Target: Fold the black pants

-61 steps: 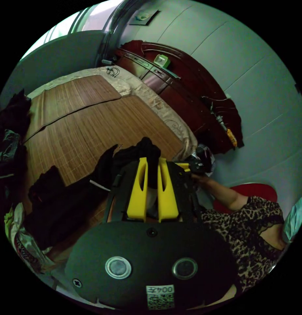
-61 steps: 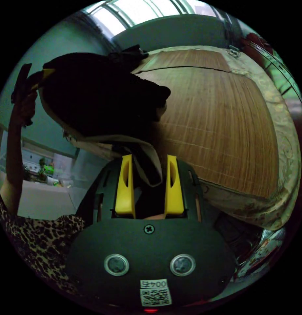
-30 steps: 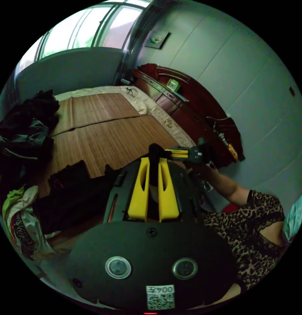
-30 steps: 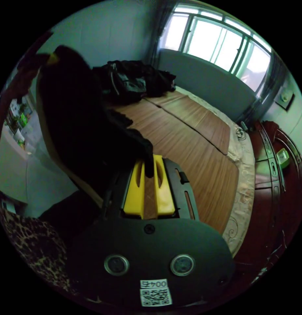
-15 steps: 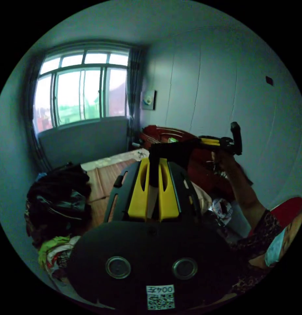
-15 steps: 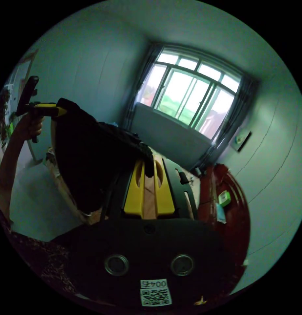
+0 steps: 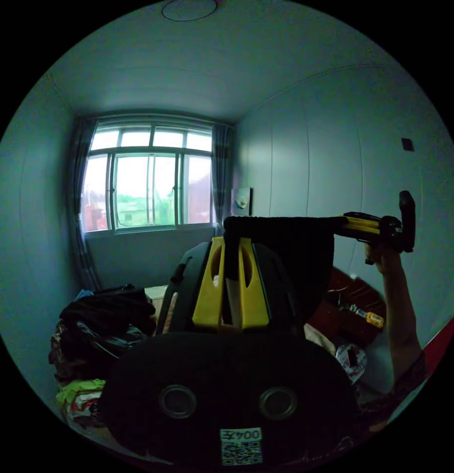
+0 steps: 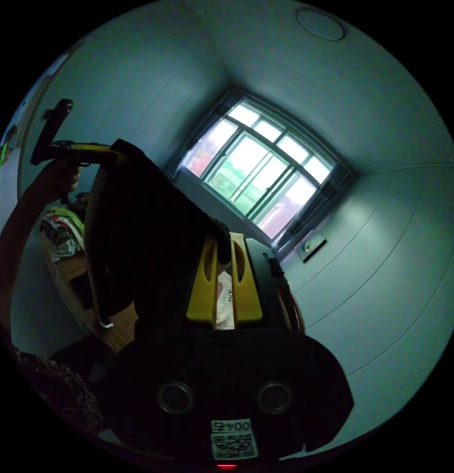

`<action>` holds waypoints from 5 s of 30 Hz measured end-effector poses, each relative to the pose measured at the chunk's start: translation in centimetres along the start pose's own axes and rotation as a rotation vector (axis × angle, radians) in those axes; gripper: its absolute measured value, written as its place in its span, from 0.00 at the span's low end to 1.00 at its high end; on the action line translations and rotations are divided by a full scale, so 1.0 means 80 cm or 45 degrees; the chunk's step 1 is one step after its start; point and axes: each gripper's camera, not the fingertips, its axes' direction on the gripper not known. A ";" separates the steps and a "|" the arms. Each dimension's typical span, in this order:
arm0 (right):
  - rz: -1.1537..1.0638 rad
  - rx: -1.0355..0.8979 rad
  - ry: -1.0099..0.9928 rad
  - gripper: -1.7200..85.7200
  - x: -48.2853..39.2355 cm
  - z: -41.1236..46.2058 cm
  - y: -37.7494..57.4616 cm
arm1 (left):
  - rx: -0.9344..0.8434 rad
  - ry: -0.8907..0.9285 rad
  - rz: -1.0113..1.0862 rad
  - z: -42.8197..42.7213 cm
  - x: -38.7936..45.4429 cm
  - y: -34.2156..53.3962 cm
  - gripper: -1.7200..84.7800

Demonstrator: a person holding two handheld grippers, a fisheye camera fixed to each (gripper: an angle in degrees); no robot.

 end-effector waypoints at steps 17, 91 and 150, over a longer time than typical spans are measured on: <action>0.011 0.307 -0.585 0.06 -0.070 -0.028 -0.076 | 0.326 -0.360 -0.162 -0.105 -0.040 0.013 0.04; 0.837 -1.105 -0.330 0.08 -0.156 1.187 0.946 | -1.022 -0.314 -0.267 1.122 0.131 1.494 0.16; 0.986 -0.923 -1.475 0.15 -0.469 0.969 1.019 | -1.197 0.306 -0.614 0.301 0.093 2.029 0.23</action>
